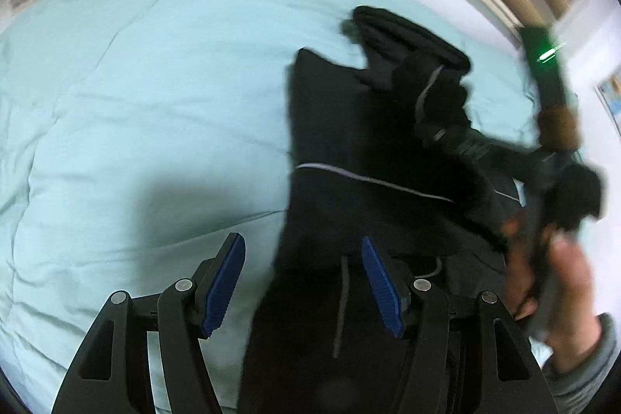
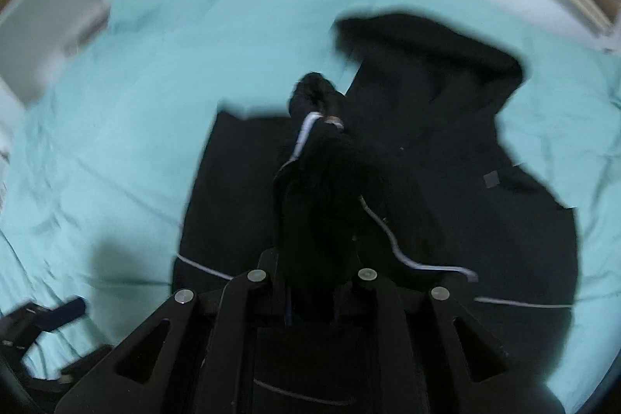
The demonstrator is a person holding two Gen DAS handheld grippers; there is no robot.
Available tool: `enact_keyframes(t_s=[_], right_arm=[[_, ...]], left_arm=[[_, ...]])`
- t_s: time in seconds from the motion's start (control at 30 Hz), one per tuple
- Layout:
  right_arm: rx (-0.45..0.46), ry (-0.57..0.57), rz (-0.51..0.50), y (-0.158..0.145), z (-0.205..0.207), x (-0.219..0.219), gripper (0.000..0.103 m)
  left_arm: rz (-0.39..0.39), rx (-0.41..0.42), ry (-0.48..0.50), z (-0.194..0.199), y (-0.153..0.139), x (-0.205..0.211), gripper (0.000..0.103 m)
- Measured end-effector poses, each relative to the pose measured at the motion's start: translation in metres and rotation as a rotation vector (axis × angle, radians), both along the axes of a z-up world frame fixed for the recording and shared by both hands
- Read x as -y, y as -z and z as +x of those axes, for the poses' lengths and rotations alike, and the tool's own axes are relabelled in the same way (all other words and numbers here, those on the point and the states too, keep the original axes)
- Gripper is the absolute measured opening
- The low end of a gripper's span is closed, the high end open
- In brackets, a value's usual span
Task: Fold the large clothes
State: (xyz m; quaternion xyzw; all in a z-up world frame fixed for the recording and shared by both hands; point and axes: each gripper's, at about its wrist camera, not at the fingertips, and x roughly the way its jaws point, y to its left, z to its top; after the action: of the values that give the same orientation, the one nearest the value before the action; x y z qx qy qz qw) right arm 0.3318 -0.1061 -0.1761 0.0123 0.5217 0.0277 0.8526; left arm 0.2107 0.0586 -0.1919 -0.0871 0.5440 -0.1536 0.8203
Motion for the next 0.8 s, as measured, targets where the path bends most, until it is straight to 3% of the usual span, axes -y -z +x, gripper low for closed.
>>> enact_keyframes(t_s=[0.13,0.23,0.27,0.4,0.47,0.5,0.63,0.7,0.8], right_arm=[[-0.078,-0.079,-0.09,0.055,0.009,-0.026,0.036],[-0.06,-0.151,-0.153,0.059,0.006,-0.037,0.042],[-0.063,-0.169,-0.143,0.058,0.005,-0.037,0.048],[-0.075,-0.222,0.053,0.029,-0.018,-0.006,0.055],[-0.053,-0.228,0.15,0.011,-0.039,0.017,0.067],[-0.035,-0.22,0.186,0.002,-0.052,0.031,0.074],[0.011,-0.101,0.201,-0.009,-0.086,0.091,0.076],[-0.006,0.013,0.181,0.0,-0.097,0.128,0.076],[-0.045,0.158,0.23,0.015,-0.107,0.176,0.076]], left_arm=[[0.036,-0.031,-0.035,0.009,0.017,-0.006,0.065],[0.029,-0.052,-0.066,0.02,0.026,-0.008,0.065],[0.028,-0.057,-0.072,0.023,0.028,-0.008,0.065],[0.019,-0.041,-0.062,0.037,0.025,-0.001,0.065],[0.014,-0.025,-0.043,0.044,0.021,0.008,0.065],[0.007,-0.02,-0.031,0.047,0.02,0.012,0.065],[-0.028,-0.009,0.023,0.059,0.017,0.034,0.065],[-0.078,0.001,0.065,0.068,0.016,0.051,0.065],[-0.136,-0.023,0.111,0.083,0.023,0.073,0.065]])
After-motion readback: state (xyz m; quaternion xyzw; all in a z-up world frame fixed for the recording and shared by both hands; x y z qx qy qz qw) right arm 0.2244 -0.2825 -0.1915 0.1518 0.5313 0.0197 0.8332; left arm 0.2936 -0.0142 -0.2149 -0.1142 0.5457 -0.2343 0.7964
